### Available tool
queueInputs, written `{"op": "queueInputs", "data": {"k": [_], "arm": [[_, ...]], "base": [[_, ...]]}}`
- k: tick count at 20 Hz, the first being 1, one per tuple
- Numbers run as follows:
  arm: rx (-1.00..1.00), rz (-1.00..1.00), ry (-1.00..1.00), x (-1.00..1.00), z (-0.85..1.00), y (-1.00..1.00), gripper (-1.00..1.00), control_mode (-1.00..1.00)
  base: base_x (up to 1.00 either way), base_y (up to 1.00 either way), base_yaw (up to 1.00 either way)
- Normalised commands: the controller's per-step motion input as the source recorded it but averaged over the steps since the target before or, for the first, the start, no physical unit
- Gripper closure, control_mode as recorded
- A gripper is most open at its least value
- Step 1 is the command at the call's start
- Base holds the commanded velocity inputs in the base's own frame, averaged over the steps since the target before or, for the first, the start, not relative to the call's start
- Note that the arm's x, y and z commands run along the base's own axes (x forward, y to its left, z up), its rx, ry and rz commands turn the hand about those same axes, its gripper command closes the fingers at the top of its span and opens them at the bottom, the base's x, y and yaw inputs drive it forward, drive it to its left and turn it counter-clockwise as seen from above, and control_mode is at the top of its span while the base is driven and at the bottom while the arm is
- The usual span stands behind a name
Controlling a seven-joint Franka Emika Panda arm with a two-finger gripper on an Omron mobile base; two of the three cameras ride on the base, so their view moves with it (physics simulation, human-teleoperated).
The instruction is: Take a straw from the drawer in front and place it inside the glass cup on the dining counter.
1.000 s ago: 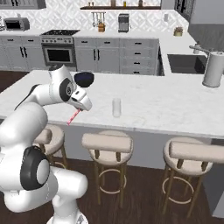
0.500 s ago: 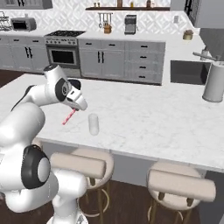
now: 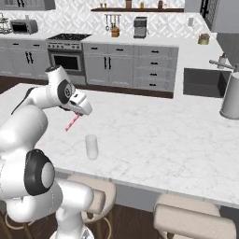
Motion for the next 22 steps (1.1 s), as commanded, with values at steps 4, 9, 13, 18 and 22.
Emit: {"op": "queueInputs", "data": {"k": [4,9,13,18,22], "arm": [[0.01,0.34,-0.19,-0.05,0.34,-0.54,1.0,-1.0],[0.09,0.65,-0.27,0.0,0.07,-0.85,1.0,-1.0],[0.1,0.75,-0.21,0.21,0.0,-0.59,1.0,-1.0],[0.03,0.7,-0.09,0.58,-0.01,-0.24,1.0,-1.0],[0.0,0.5,-0.08,0.23,0.0,0.06,1.0,-1.0]], "base": [[0.0,0.0,0.0],[0.0,0.0,0.0],[0.0,0.0,0.0],[0.0,0.0,0.0],[0.0,0.0,0.0]]}}
